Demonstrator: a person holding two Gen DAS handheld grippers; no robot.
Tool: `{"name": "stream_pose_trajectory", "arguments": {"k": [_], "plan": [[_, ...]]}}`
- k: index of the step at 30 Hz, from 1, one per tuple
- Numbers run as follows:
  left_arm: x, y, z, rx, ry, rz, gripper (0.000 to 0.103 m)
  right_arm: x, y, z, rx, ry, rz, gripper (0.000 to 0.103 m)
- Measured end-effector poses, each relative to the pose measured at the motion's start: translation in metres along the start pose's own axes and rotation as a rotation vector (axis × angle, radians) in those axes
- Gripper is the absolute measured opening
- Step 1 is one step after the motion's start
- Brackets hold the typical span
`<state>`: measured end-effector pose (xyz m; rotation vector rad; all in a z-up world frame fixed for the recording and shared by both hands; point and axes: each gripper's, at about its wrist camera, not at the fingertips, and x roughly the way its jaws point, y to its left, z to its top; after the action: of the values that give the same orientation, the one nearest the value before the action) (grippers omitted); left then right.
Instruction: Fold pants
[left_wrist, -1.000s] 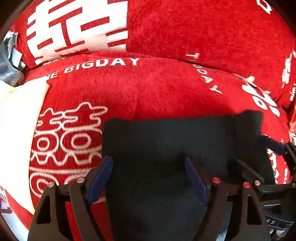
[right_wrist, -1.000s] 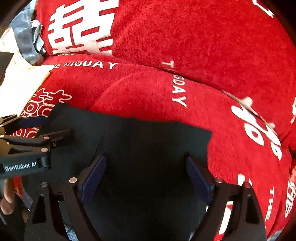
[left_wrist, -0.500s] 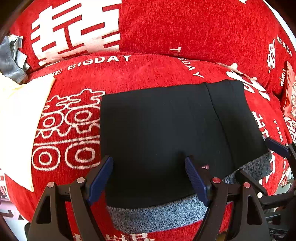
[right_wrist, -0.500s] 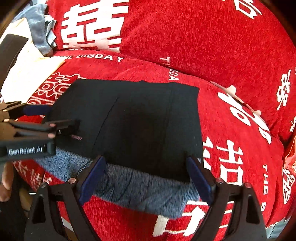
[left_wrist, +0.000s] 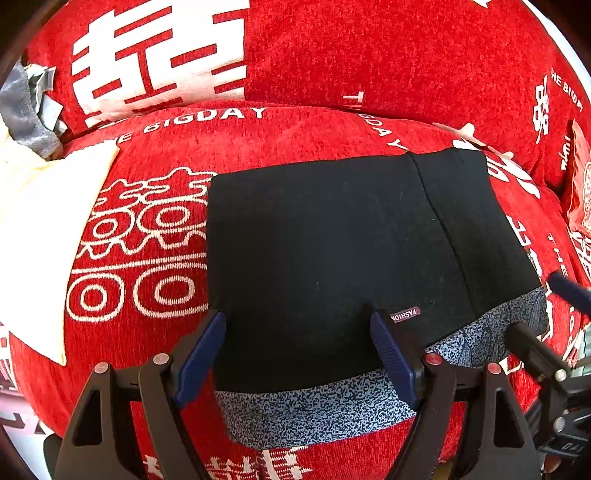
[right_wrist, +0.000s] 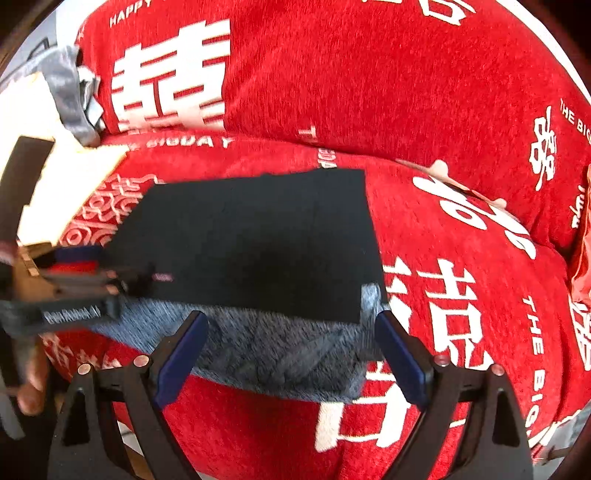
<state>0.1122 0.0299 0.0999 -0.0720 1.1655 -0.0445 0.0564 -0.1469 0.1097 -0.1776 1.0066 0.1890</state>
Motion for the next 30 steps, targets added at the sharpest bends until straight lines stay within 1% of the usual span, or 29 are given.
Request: {"name": "stream_pose_trajectory", "arguments": {"k": [1,3,4,8,12,15,19,25,30], "plan": [[0.000,0.001,0.000,-0.008,0.004,0.003,0.086,0.007,0.002,0.000,-0.002,0.025,0.012,0.094],[0.000,0.005,-0.001,-0.026,0.012,-0.006,0.086,0.024,0.007,-0.003,-0.037,0.067,-0.027,0.097],[-0.002,0.008,-0.002,-0.035,0.015,-0.004,0.086,0.031,0.008,-0.004,-0.046,0.104,-0.037,0.097],[-0.014,0.014,-0.008,-0.050,0.011,0.011,0.086,0.018,0.009,-0.001,-0.015,0.095,-0.030,0.097],[-0.030,0.017,-0.015,-0.076,0.014,0.016,0.086,0.004,0.011,0.007,-0.002,0.110,-0.120,0.100],[-0.045,0.017,-0.017,-0.087,0.005,0.017,0.086,-0.007,0.012,0.012,0.027,0.113,-0.141,0.103],[-0.058,0.015,-0.019,-0.086,-0.007,0.044,0.086,-0.017,0.018,0.013,0.044,0.101,-0.186,0.103],[-0.057,0.013,-0.025,-0.086,0.008,0.043,0.086,-0.009,0.016,0.004,0.085,0.137,-0.178,0.103],[-0.052,0.010,-0.027,-0.082,0.024,0.043,0.086,-0.004,0.016,0.000,0.082,0.152,-0.178,0.103]]}}
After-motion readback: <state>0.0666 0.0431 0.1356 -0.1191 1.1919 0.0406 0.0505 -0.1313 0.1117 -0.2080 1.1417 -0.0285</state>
